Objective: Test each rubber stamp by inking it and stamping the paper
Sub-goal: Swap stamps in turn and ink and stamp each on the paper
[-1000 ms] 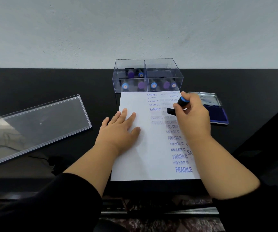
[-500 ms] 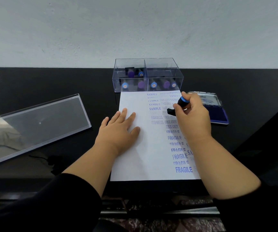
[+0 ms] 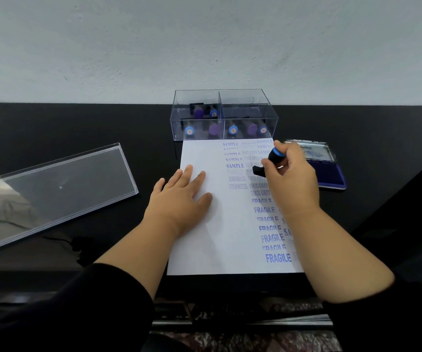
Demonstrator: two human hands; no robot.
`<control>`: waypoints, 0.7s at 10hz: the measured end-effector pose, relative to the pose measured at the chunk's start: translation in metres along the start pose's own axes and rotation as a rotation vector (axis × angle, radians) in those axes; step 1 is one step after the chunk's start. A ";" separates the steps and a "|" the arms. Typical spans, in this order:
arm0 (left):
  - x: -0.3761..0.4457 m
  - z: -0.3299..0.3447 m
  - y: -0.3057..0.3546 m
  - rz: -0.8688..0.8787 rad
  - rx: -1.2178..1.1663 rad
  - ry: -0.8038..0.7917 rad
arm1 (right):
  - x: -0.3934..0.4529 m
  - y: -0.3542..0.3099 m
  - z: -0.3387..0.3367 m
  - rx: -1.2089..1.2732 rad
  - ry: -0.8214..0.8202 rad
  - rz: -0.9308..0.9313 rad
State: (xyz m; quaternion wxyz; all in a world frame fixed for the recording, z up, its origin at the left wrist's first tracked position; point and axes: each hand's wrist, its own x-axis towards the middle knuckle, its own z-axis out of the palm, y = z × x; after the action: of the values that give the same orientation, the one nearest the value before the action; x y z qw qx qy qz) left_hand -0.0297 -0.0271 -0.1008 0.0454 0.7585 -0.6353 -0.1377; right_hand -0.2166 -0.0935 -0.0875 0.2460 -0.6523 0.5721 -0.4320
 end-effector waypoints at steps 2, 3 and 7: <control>0.000 0.000 0.000 0.000 0.003 0.003 | 0.000 -0.001 -0.001 -0.012 -0.003 -0.007; 0.001 0.001 0.000 -0.002 0.004 0.001 | -0.001 -0.001 -0.001 -0.019 -0.004 -0.010; 0.002 0.001 -0.001 0.002 0.017 0.002 | 0.009 -0.001 -0.025 -0.017 0.026 -0.008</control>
State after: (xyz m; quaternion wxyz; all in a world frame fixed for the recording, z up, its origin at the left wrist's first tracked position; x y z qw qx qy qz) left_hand -0.0290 -0.0285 -0.1022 0.0397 0.7583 -0.6373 -0.1314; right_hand -0.2375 -0.0971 -0.0714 0.2311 -0.6509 0.5764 -0.4367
